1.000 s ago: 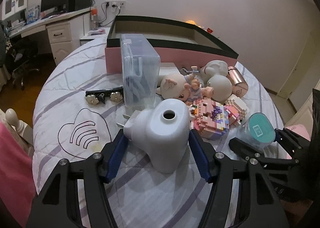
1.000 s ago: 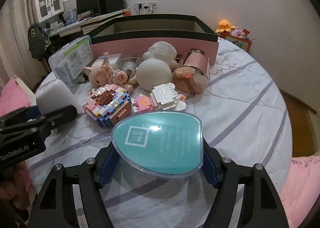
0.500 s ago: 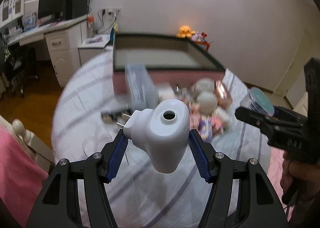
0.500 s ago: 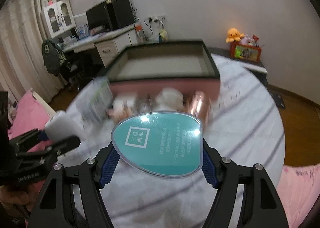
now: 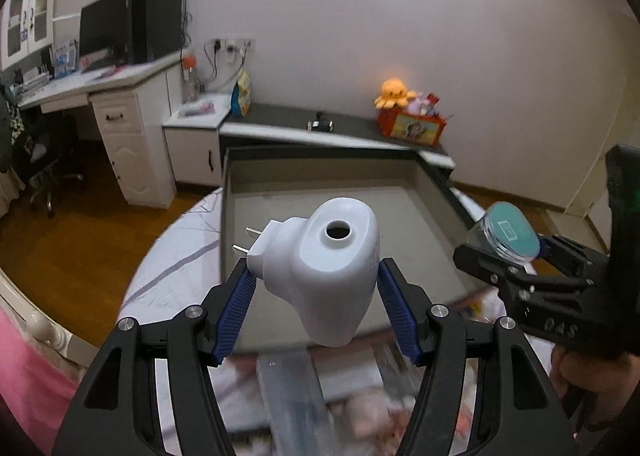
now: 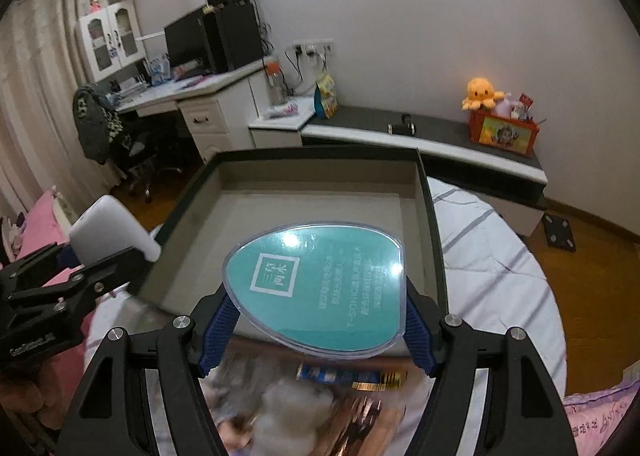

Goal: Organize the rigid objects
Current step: 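Carry both items into the box and open both tools to release them, then withdraw both tools from the box back over the table items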

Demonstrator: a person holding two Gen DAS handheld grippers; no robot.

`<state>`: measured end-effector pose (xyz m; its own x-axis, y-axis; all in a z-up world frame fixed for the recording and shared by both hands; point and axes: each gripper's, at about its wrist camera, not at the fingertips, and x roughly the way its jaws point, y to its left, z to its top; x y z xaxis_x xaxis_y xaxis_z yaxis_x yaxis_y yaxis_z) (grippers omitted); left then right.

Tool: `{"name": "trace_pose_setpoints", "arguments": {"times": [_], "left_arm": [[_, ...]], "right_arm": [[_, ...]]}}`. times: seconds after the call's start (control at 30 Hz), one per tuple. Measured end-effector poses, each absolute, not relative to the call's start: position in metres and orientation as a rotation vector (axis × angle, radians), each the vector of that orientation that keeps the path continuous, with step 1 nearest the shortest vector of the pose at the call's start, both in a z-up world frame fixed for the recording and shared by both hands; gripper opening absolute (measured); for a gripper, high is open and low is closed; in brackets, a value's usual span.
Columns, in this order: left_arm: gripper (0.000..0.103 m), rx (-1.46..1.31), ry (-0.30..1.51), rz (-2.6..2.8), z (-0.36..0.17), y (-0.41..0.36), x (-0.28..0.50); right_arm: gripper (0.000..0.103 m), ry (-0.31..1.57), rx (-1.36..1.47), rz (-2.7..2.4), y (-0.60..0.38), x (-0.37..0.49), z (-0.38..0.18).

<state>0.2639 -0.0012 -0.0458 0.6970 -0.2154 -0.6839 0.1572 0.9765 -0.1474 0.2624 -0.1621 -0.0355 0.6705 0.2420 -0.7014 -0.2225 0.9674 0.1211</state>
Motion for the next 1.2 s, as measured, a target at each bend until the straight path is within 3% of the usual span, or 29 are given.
{"name": "trace_pose_setpoints", "arguments": {"times": [0.3, 0.43, 0.57, 0.6, 1.2], "left_arm": [[0.068, -0.069, 0.928, -0.198, -0.078, -0.014, 0.312], [0.099, -0.064, 0.883, -0.161, -0.069, -0.008, 0.307], [0.102, -0.072, 0.849, -0.152, -0.062, 0.000, 0.293], [0.102, -0.068, 0.837, -0.144, -0.060, 0.003, 0.288], [0.103, -0.049, 0.660, -0.048, -0.030, 0.029, 0.175]], "right_arm": [[0.074, 0.896, 0.002, 0.245, -0.163, 0.304, -0.069], [0.086, 0.893, -0.012, 0.235, -0.158, 0.302, -0.071], [0.093, 0.882, -0.009, 0.210, -0.159, 0.294, -0.067], [0.103, 0.876, -0.010, 0.195, -0.160, 0.291, -0.065], [0.103, 0.700, 0.103, 0.182, -0.188, 0.188, -0.012]]}}
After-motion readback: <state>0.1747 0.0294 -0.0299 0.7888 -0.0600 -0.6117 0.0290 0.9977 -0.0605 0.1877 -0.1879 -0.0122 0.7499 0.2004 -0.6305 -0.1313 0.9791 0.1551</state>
